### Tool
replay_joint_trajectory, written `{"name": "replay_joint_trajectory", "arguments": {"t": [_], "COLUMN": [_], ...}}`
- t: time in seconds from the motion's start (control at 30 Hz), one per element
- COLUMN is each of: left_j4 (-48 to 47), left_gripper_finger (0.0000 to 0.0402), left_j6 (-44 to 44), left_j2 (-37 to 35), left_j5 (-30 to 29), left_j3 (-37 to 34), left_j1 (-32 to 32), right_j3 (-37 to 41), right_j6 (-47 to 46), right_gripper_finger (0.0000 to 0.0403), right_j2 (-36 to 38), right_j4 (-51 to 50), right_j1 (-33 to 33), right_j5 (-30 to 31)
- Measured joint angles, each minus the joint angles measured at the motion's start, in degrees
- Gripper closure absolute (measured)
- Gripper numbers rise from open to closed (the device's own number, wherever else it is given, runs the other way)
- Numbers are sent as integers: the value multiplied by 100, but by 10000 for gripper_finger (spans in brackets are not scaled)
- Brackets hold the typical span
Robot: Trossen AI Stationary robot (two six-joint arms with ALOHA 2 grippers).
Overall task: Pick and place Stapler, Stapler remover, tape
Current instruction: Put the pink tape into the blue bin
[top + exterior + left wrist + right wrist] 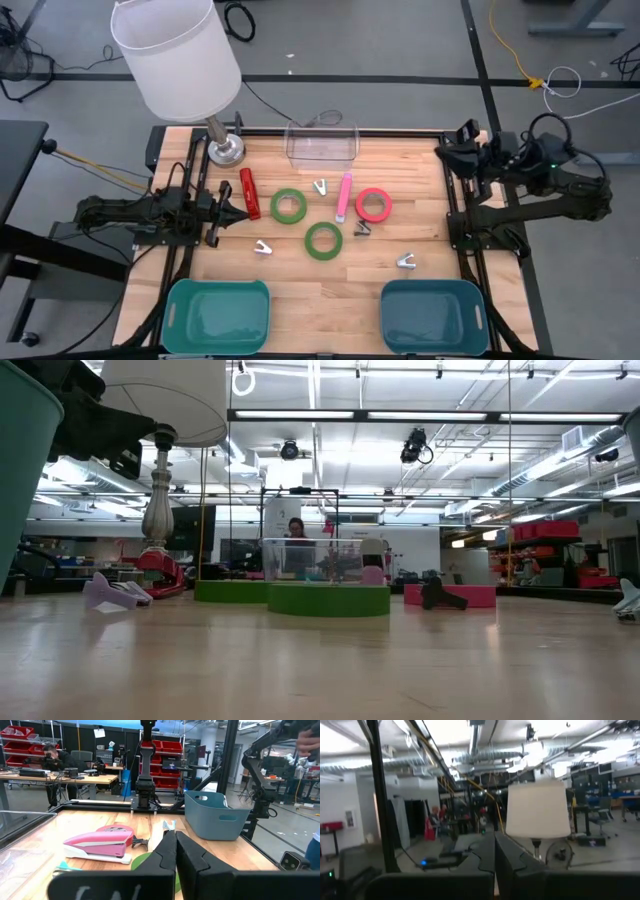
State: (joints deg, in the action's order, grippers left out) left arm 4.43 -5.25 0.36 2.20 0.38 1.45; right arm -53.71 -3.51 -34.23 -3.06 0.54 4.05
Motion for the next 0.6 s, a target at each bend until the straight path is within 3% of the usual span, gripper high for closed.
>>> {"name": "replay_joint_trajectory", "arguments": {"t": [0.6], "left_j4": [0], "left_gripper_finger": [399], "left_j6": [0], "left_j2": [0], "left_j5": [0], "left_j3": [2], "left_j1": [0], "right_j3": [0], "right_j6": [7], "right_gripper_finger": [401], "right_j2": [-604], "right_j4": [-2315], "right_j1": [2], "right_j5": [0]}}
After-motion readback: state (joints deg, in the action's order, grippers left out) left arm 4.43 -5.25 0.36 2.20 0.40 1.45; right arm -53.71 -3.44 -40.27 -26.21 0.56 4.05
